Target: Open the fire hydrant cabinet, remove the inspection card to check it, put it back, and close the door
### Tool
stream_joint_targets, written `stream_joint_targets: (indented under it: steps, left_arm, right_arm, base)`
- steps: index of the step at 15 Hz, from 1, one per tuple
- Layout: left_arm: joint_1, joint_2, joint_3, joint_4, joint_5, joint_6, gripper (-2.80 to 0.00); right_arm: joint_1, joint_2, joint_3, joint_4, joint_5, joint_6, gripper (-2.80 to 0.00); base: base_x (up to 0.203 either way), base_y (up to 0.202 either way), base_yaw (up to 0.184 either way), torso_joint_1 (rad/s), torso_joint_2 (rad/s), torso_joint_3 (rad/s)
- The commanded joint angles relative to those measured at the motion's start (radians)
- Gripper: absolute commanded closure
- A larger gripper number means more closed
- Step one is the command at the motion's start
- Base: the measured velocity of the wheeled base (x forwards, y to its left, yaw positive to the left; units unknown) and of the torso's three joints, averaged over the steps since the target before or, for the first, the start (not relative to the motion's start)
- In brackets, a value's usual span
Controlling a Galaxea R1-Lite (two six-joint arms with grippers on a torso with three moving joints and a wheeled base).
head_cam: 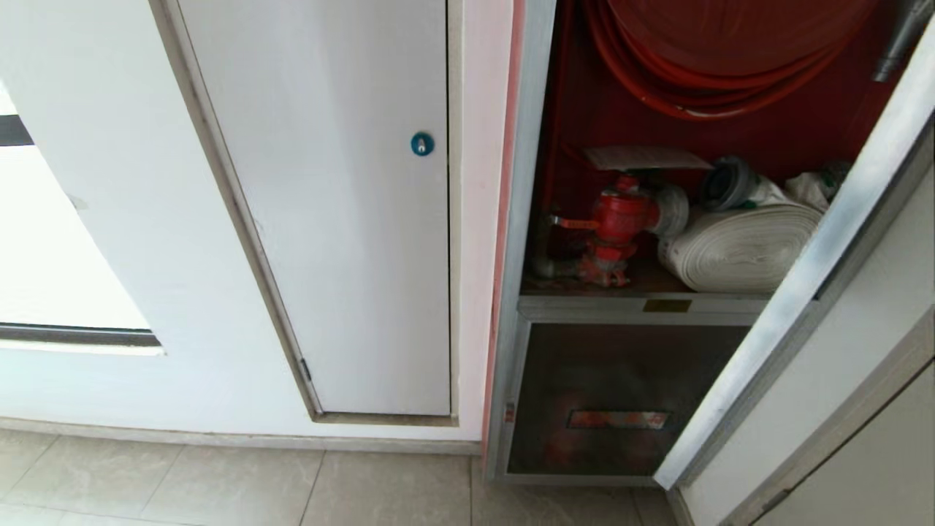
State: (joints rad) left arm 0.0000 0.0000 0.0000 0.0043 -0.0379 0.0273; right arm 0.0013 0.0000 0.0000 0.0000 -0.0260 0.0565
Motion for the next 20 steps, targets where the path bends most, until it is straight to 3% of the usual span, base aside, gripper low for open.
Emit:
stream_joint_targets:
  steps: [1, 6, 20]
  left_arm:
    - [0.0, 0.002, 0.0, 0.0, 0.0, 0.0, 0.0]
    - [0.0, 0.002, 0.0, 0.0, 0.0, 0.0, 0.0]
    - [0.0, 0.002, 0.0, 0.0, 0.0, 0.0, 0.0]
  right_arm:
    - [0.0, 0.002, 0.0, 0.0, 0.0, 0.0, 0.0]
    - [0.0, 0.002, 0.0, 0.0, 0.0, 0.0, 0.0]
    - [0.0, 0.002, 0.0, -0.002, -0.003, 0.02, 0.0]
  base:
    - [-0.196, 0.0, 0.002, 0.006, 0.0, 0.006]
    - [-0.179, 0.0, 0.002, 0.0, 0.0, 0.003]
    - [0.0, 0.0, 0.0, 0.002, 0.0, 0.0]
